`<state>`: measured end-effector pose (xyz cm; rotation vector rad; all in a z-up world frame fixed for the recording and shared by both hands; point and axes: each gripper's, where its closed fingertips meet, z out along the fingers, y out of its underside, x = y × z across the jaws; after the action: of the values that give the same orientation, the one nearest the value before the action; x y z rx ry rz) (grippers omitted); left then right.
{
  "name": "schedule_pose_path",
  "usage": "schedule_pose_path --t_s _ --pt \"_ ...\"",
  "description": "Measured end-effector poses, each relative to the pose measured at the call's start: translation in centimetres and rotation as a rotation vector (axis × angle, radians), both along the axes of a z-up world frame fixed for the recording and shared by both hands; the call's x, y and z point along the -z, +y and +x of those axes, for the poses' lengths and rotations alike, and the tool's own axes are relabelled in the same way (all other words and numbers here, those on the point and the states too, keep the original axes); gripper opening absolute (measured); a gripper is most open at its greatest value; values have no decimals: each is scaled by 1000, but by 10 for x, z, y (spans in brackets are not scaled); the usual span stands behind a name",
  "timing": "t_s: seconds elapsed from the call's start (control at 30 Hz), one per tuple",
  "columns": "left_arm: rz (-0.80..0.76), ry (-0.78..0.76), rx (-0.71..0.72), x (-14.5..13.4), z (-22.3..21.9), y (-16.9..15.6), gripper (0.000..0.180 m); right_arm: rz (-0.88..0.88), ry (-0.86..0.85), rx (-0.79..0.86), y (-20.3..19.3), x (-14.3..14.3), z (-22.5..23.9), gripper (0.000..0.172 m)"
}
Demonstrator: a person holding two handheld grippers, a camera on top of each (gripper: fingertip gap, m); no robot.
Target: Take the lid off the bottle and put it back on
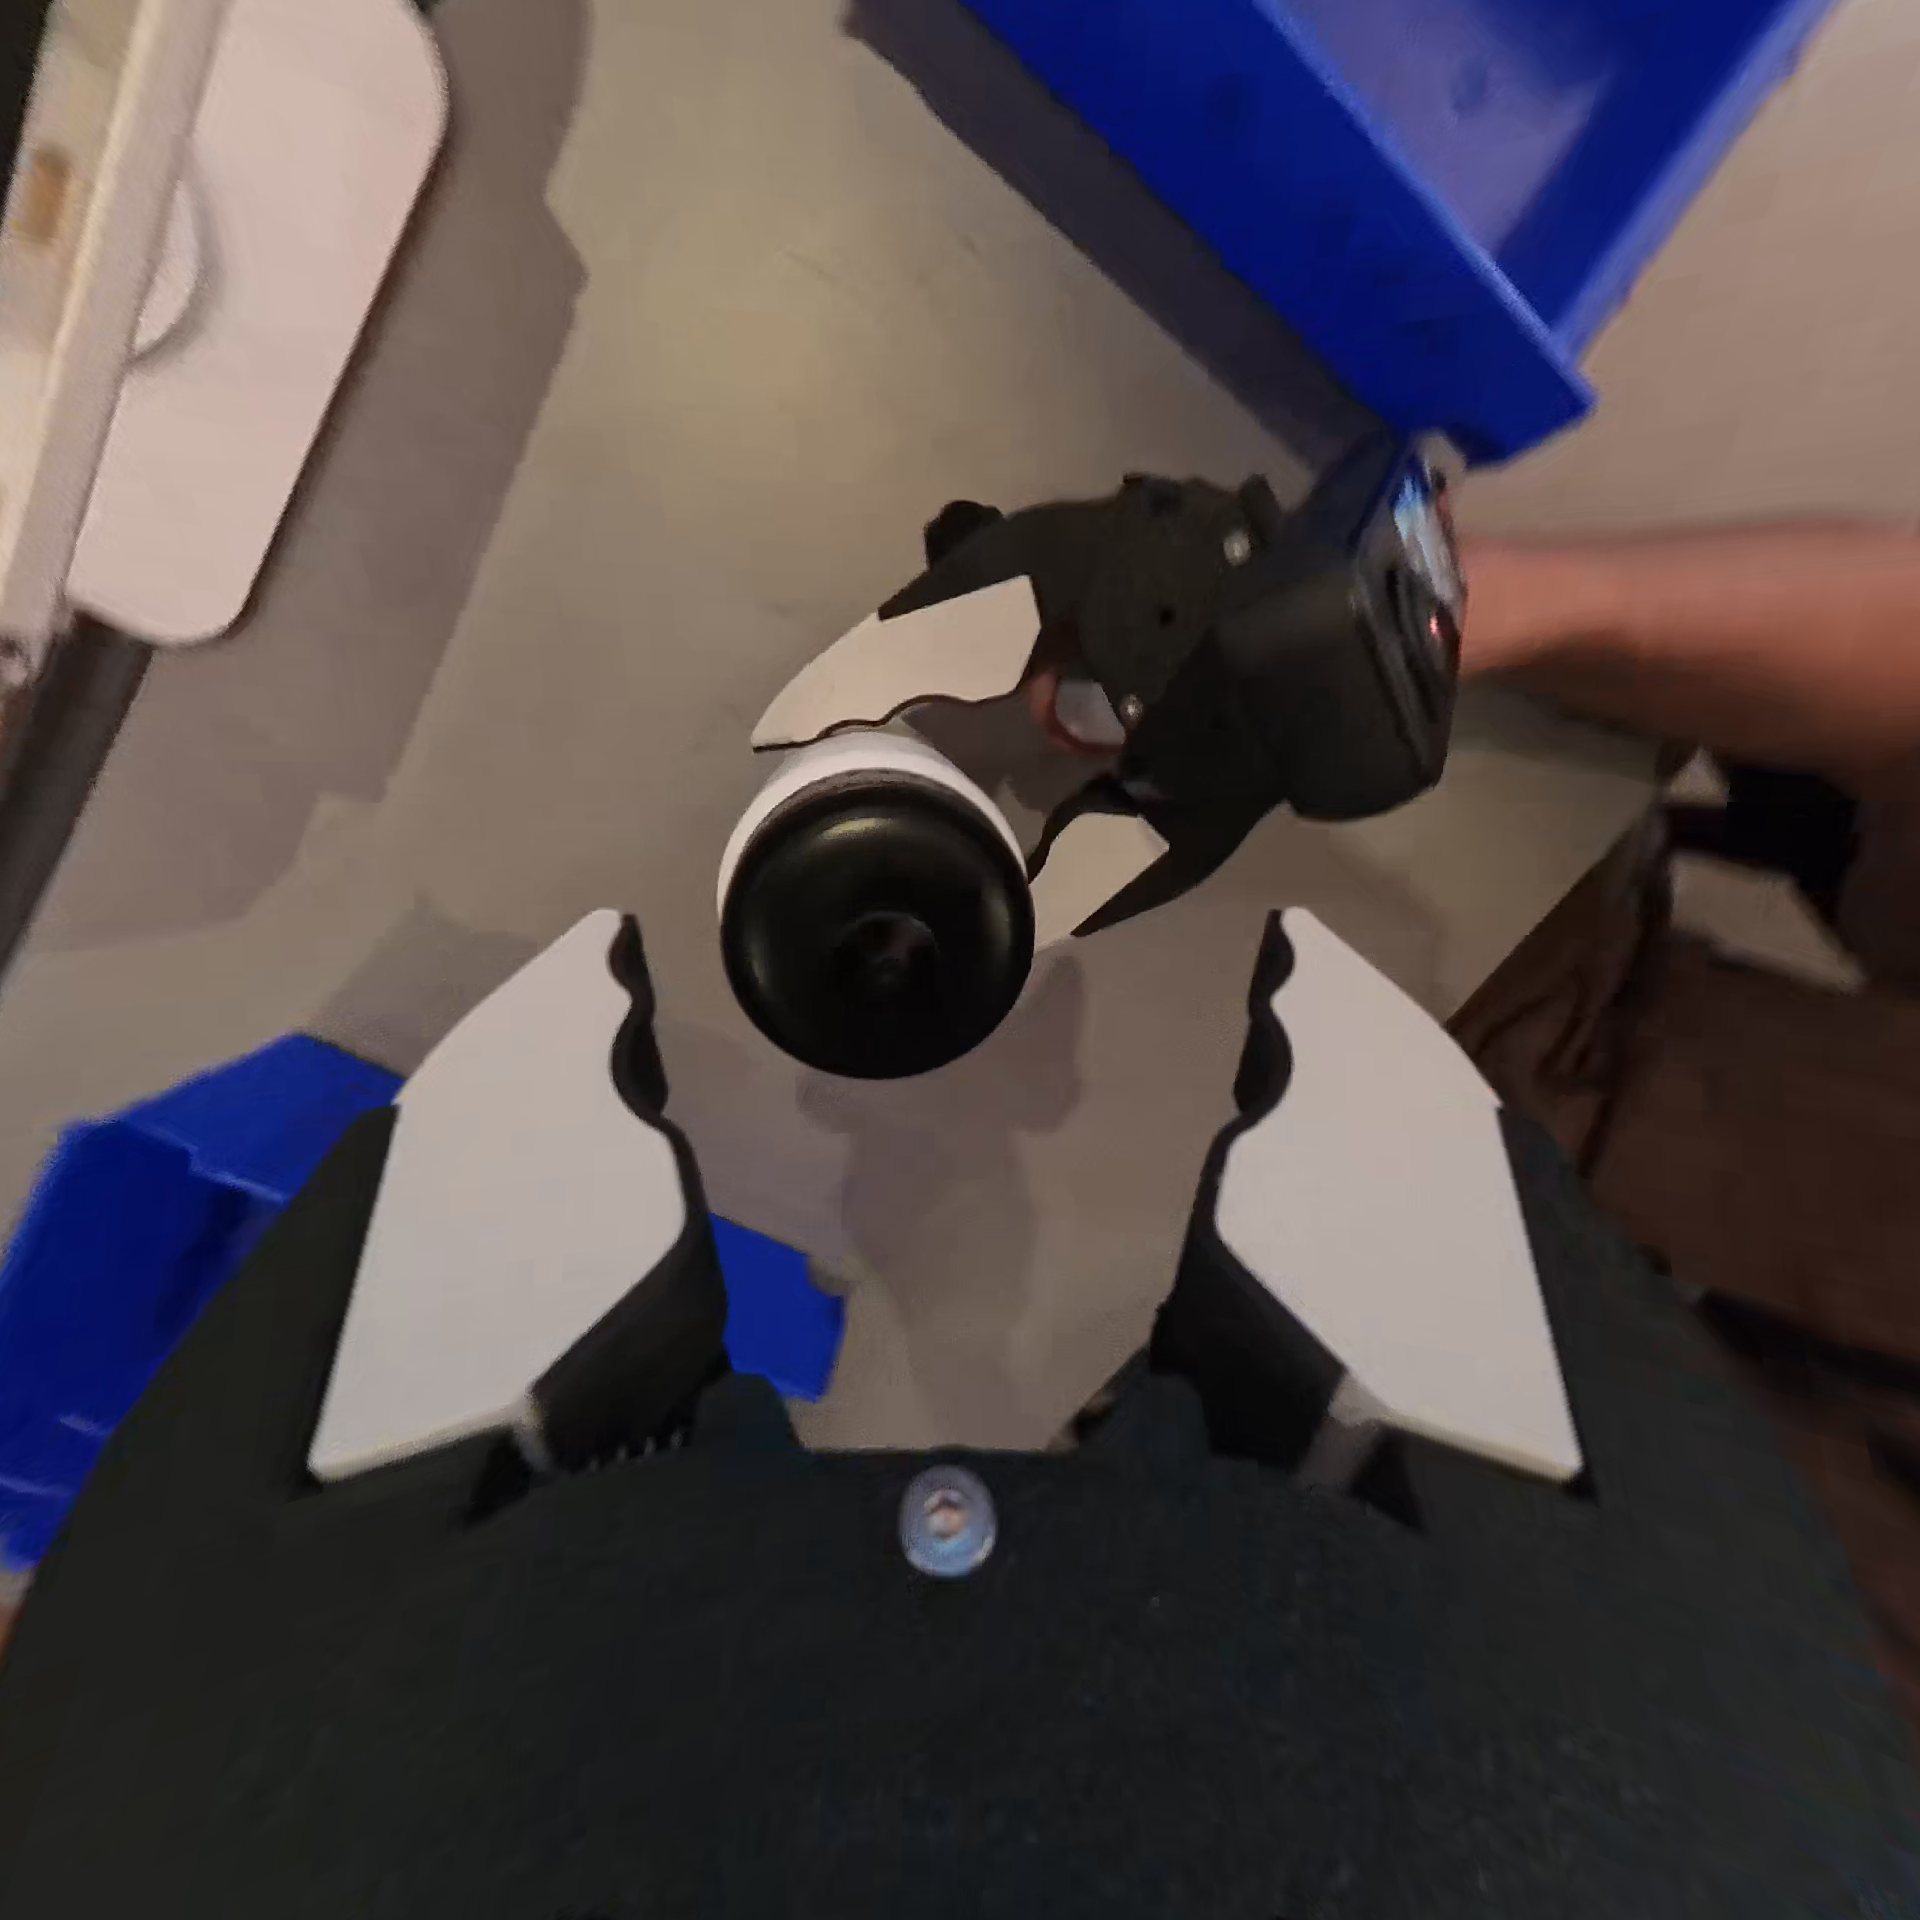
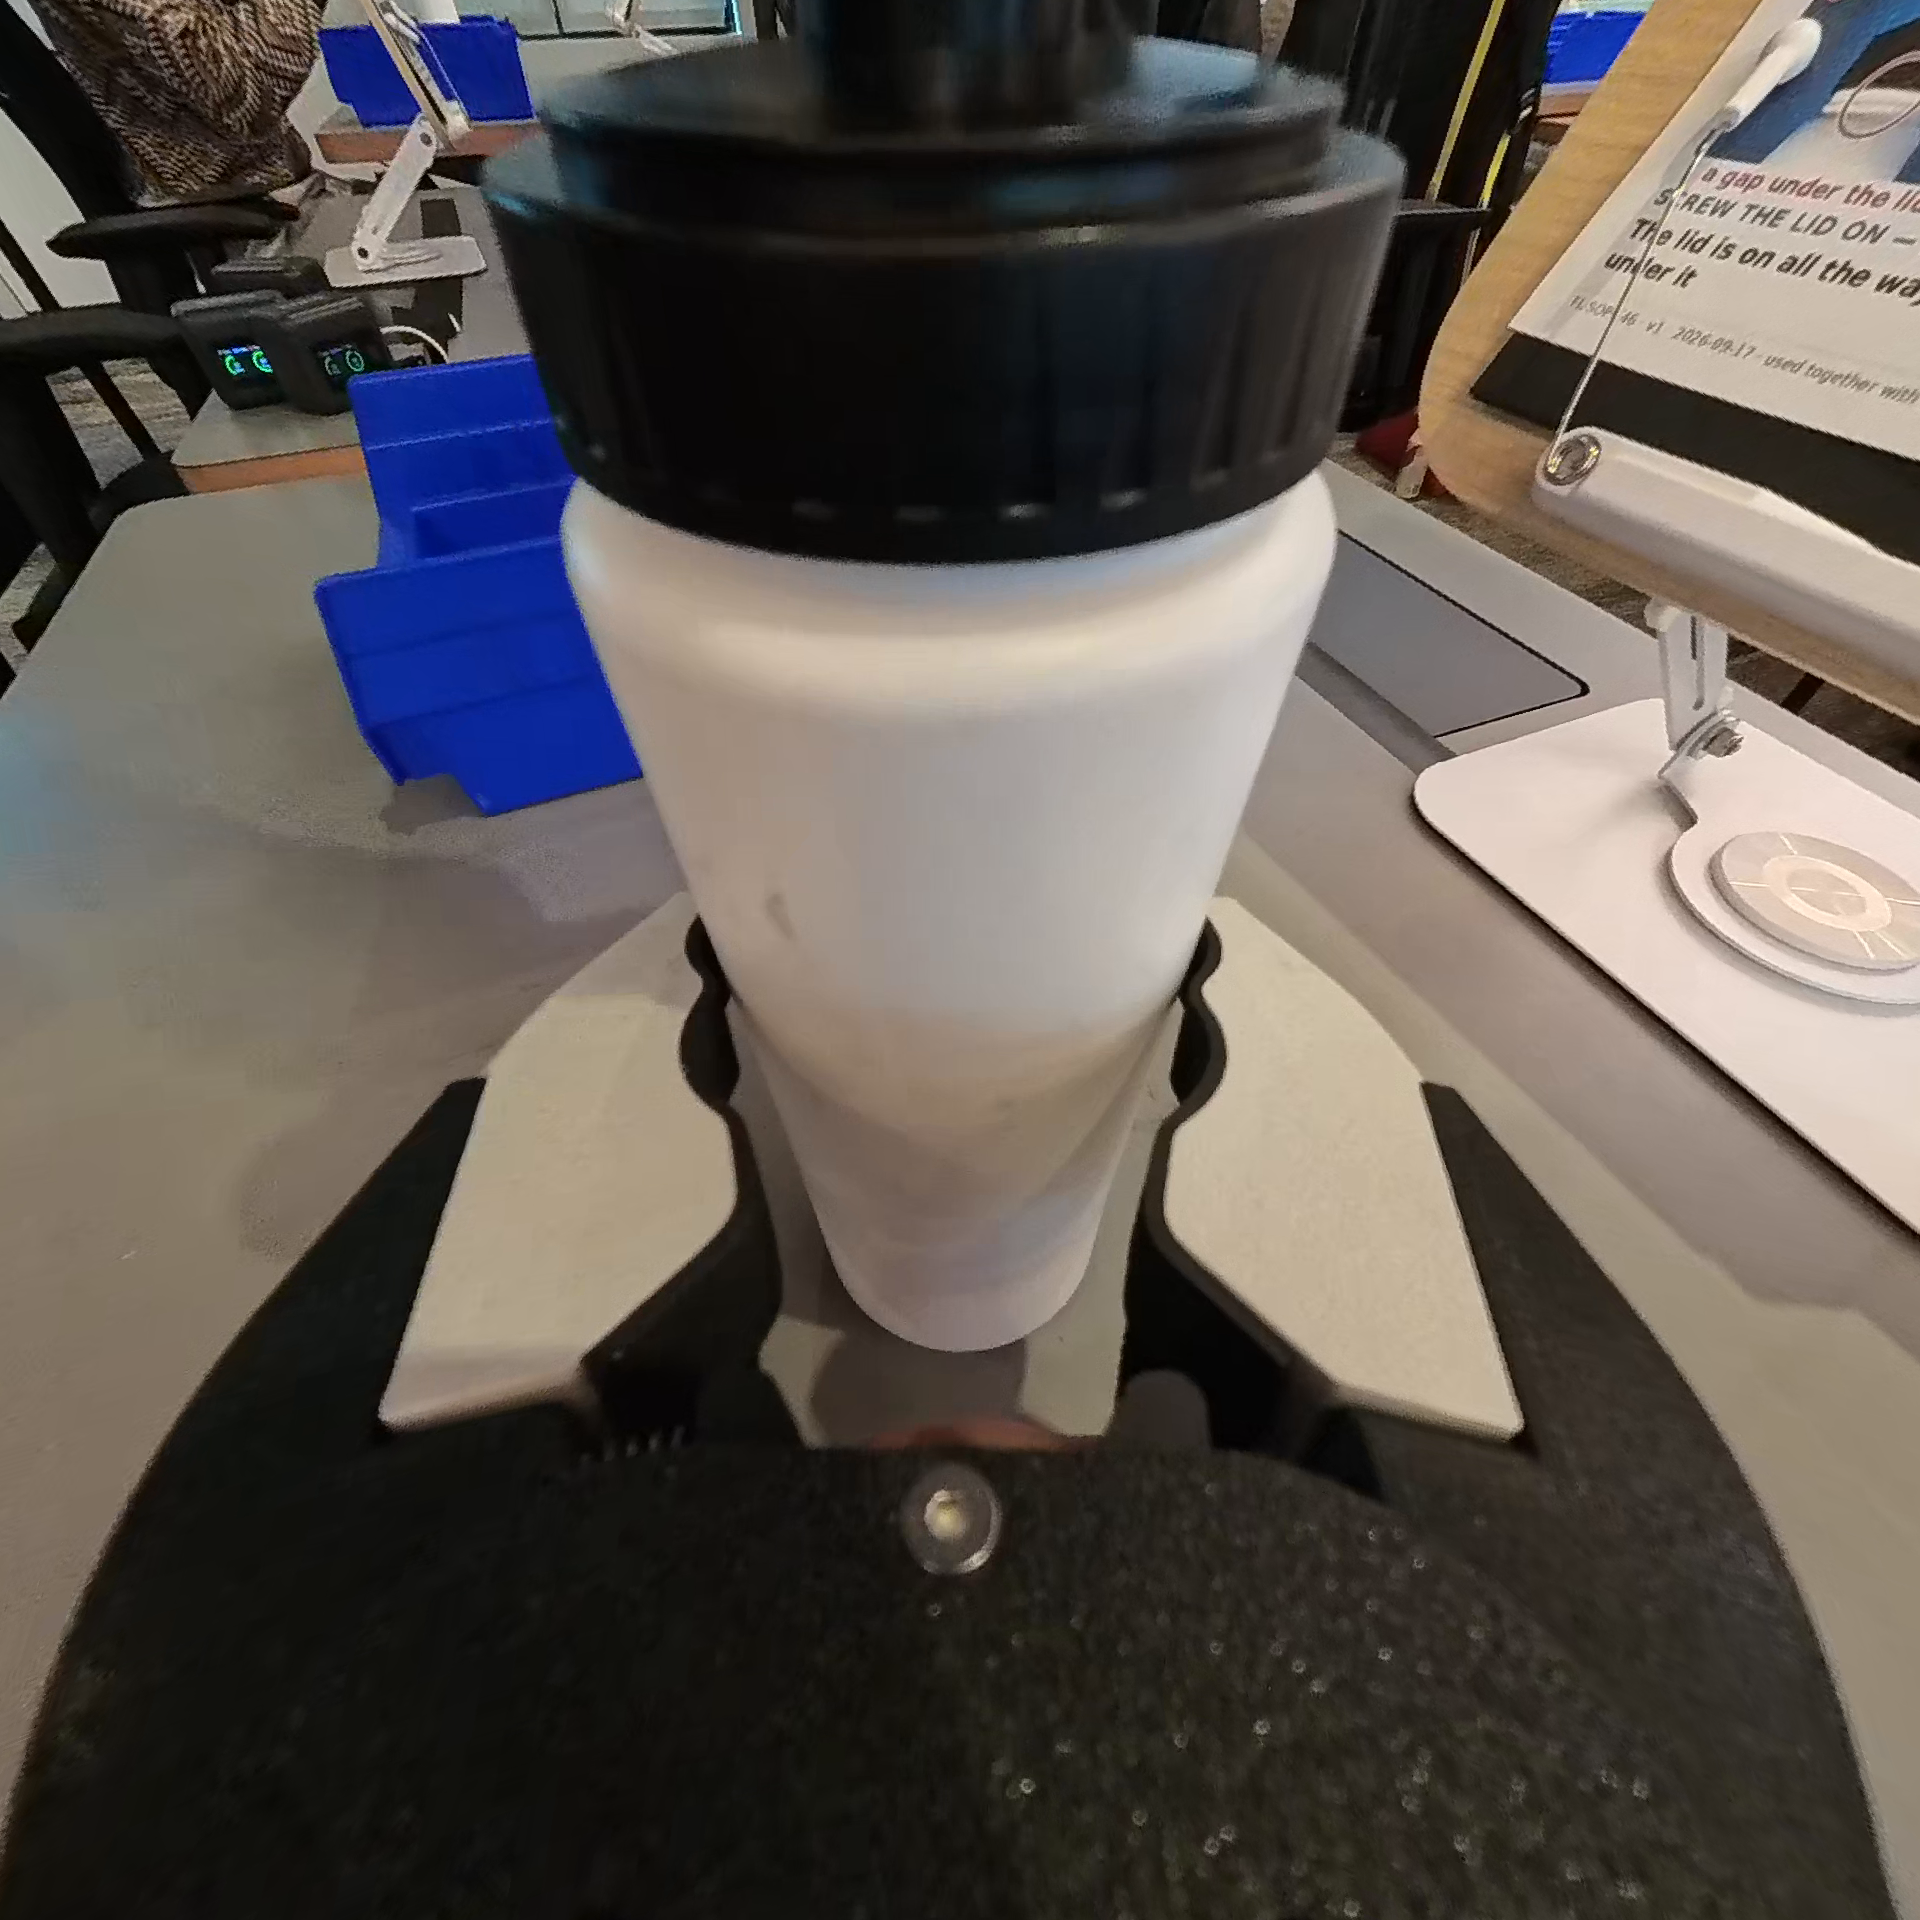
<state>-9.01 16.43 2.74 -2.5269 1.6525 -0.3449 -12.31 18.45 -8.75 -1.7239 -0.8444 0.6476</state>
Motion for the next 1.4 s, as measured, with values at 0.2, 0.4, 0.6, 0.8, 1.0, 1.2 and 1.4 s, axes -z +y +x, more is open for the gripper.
schedule_pose_path --t_s 0.2,0.4,0.6,0.8,1.0,1.2,1.4 --pt "0 143 -423 18 -21 4 97 -4 -4 1 0 0 0 83" --pt "35 151 -466 25 -13 11 81 -5 -4 2 0 0 1 83" --pt "39 178 -301 33 -13 8 69 -5 -2 -4 -1 0 2 83" --pt "43 184 194 33 -16 7 70 0 -1 -12 -1 0 0 83" --pt "39 202 589 34 -17 7 70 1 5 -15 -1 0 0 83" --pt "114 236 902 34 -20 5 70 1 0 -24 -3 0 -2 83" --pt "122 231 815 27 -23 5 98 1 1 -24 -3 0 -3 83"
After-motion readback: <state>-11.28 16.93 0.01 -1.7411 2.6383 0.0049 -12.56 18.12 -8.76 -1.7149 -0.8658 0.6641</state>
